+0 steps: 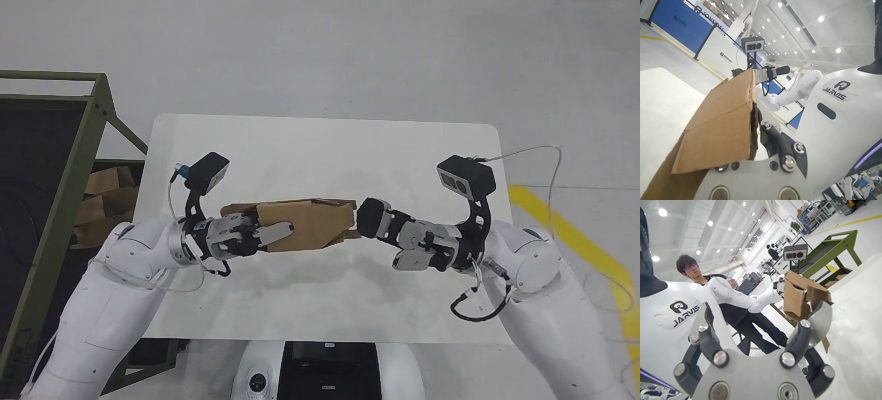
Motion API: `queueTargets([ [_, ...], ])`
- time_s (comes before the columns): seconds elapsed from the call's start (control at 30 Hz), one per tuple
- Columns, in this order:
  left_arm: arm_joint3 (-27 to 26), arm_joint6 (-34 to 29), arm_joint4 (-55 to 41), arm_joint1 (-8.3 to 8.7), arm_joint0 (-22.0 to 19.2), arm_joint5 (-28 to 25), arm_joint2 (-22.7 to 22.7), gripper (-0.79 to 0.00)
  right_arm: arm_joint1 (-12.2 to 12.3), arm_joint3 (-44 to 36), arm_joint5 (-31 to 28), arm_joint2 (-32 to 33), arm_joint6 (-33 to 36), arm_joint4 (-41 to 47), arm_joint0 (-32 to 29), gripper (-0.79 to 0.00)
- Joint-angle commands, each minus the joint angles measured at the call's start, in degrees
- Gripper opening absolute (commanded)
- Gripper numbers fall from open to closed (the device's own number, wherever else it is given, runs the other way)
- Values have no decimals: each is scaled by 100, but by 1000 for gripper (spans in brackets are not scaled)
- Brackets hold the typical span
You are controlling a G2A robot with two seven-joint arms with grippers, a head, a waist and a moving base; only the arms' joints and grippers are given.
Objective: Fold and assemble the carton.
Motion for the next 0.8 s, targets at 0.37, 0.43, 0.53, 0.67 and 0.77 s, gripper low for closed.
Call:
queueTargets([
  [0.37,62,-58,-102,8,-66,18,51,-785,-32,77,189,-144,-40,-72,154,0],
  [0.43,85,-60,-98,8,-78,32,64,-785,-39,63,101,-201,100,8,207,0],
  [0.53,102,-64,-88,8,-98,54,86,-785,-49,61,94,-228,123,51,267,0],
  [0.67,118,-49,-84,8,-112,65,96,-785,-66,64,-17,-269,137,254,305,0],
  [0.77,123,-33,-71,9,-114,75,88,-785,-79,64,-141,-320,258,537,340,0],
])
